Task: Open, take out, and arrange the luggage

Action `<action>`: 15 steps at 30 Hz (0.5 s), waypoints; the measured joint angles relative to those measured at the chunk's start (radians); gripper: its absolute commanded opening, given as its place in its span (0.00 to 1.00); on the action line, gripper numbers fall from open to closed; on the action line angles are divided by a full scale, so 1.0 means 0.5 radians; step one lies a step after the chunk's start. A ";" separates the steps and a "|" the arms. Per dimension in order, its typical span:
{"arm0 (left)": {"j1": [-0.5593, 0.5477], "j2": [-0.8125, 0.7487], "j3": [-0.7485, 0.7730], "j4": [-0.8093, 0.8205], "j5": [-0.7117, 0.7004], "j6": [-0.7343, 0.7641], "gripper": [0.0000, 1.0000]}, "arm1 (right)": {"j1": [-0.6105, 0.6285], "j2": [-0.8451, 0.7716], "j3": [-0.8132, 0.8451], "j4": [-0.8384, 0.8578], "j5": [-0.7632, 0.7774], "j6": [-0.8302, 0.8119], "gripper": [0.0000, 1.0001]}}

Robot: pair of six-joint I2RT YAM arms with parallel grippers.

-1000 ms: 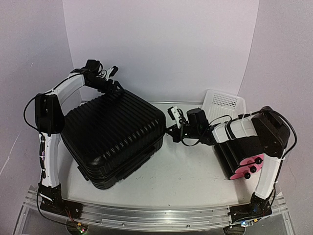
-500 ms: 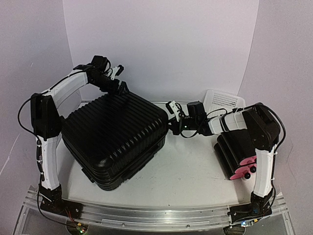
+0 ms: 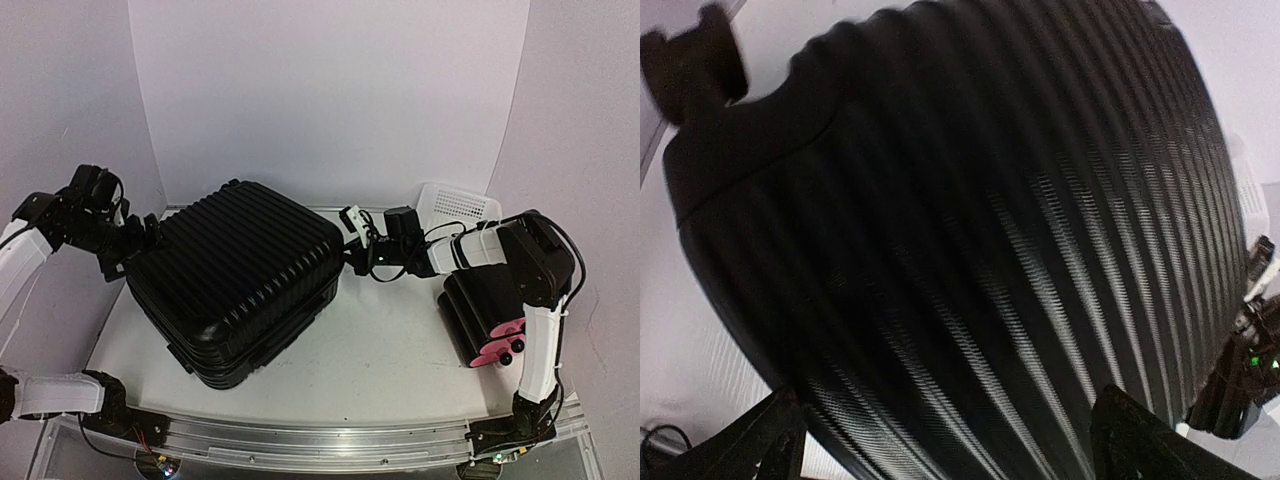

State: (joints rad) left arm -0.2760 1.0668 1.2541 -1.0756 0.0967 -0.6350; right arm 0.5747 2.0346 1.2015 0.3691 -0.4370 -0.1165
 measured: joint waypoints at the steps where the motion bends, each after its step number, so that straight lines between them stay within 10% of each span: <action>1: 0.000 -0.037 -0.066 -0.017 -0.014 -0.061 0.99 | -0.001 -0.001 0.000 0.000 -0.006 -0.001 0.00; 15: 0.034 0.327 -0.095 0.087 -0.155 -0.117 0.96 | -0.014 -0.143 -0.169 -0.030 -0.079 0.018 0.00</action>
State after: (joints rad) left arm -0.2592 1.2304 1.2068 -1.0321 0.0193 -0.6937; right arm 0.5678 1.9633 1.1168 0.3542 -0.4763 -0.1074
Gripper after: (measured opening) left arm 0.967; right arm 0.019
